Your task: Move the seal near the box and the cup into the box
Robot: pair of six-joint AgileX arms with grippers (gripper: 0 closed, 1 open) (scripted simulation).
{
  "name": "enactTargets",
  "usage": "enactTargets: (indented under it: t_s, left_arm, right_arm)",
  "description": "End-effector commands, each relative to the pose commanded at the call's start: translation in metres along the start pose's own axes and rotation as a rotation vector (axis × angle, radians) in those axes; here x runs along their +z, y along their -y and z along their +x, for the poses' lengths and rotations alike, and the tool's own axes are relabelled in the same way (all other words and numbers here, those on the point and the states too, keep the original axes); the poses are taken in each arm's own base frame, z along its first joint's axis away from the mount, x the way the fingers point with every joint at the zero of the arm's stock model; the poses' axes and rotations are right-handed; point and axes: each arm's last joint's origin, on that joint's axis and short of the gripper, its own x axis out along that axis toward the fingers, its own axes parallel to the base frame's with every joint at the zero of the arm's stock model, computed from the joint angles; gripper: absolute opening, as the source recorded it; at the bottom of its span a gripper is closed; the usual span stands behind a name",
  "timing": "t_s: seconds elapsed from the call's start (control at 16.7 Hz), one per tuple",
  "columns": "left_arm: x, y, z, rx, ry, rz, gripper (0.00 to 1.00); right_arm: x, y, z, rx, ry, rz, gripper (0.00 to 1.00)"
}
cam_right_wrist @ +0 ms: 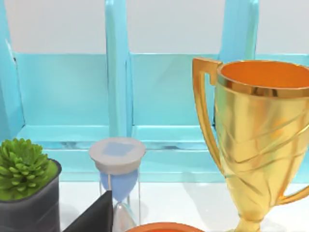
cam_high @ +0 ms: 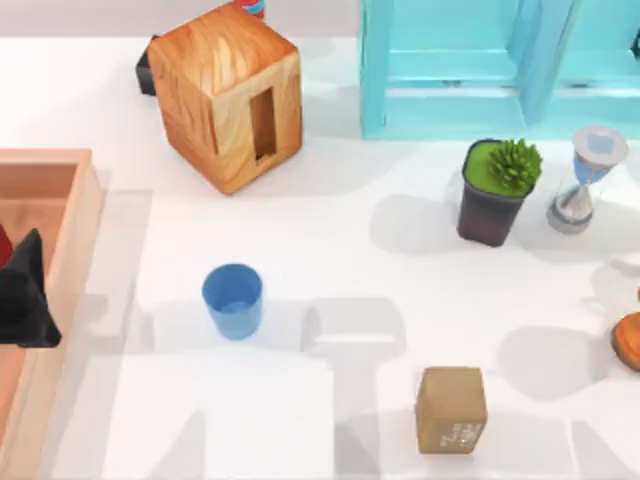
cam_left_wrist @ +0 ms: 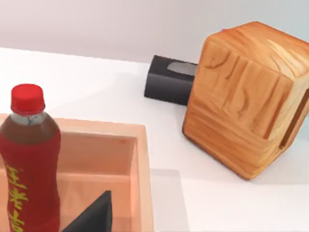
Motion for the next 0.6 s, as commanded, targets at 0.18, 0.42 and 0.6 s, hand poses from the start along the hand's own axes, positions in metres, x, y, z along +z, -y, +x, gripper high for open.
enactTargets:
  t_s: [0.18, 0.42, 0.6]
  left_arm:
    - [0.034, 0.02, 0.012, -0.056, -0.179, -0.084, 1.0]
    - [0.076, 0.062, 0.045, -0.102, -0.463, -0.169, 1.0]
    - [0.093, 0.109, 0.078, -0.1, -0.686, -0.194, 1.0]
  right_arm:
    - [0.0, 0.0, 0.0, 0.0, 0.0, 0.0, 1.0]
    - [0.0, 0.0, 0.0, 0.0, 0.0, 0.0, 1.0]
    - [0.0, 0.0, 0.0, 0.0, 0.0, 0.0, 1.0]
